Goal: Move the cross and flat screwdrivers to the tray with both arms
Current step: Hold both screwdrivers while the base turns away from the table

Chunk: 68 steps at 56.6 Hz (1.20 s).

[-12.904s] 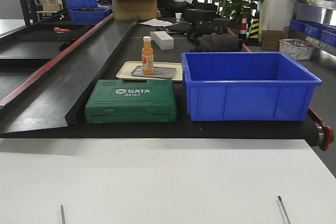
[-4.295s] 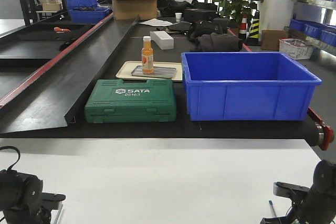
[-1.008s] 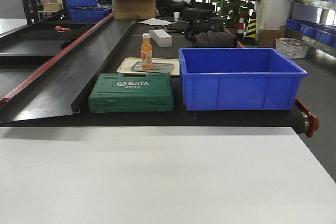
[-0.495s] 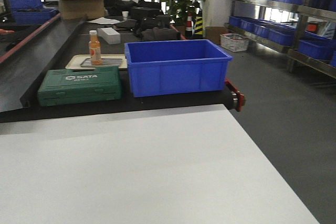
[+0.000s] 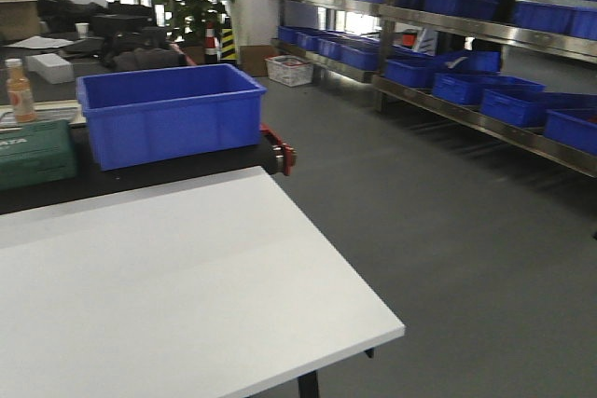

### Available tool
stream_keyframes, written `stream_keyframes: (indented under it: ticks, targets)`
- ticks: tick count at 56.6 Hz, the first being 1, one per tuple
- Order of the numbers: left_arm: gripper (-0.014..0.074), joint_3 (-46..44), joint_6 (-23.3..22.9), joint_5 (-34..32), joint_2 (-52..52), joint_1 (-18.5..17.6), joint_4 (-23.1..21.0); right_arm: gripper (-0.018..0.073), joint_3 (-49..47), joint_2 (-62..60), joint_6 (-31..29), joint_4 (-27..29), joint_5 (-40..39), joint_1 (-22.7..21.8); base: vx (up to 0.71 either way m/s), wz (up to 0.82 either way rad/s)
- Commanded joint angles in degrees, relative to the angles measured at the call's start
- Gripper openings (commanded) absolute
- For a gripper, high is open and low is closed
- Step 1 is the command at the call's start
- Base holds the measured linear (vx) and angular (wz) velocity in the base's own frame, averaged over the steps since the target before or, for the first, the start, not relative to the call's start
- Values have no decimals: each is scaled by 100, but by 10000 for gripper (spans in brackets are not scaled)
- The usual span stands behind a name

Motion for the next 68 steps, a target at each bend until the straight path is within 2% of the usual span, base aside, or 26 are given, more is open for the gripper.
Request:
stream_keyframes:
  ticks: [1, 36, 68]
  targets:
    - [-6, -147, -8, -525, -7, -21, -4, -8, -156, -15, 9, 113, -504, -14, -18, -59]
    - [-6, -147, -8, -529, -5, -21, -4, -8, -156, -15, 9, 113, -496, -14, -11, -55]
    - [-6, -147, -8, -529, -5, -21, -4, -8, -156, -15, 9, 113, -504, -14, 8, -62]
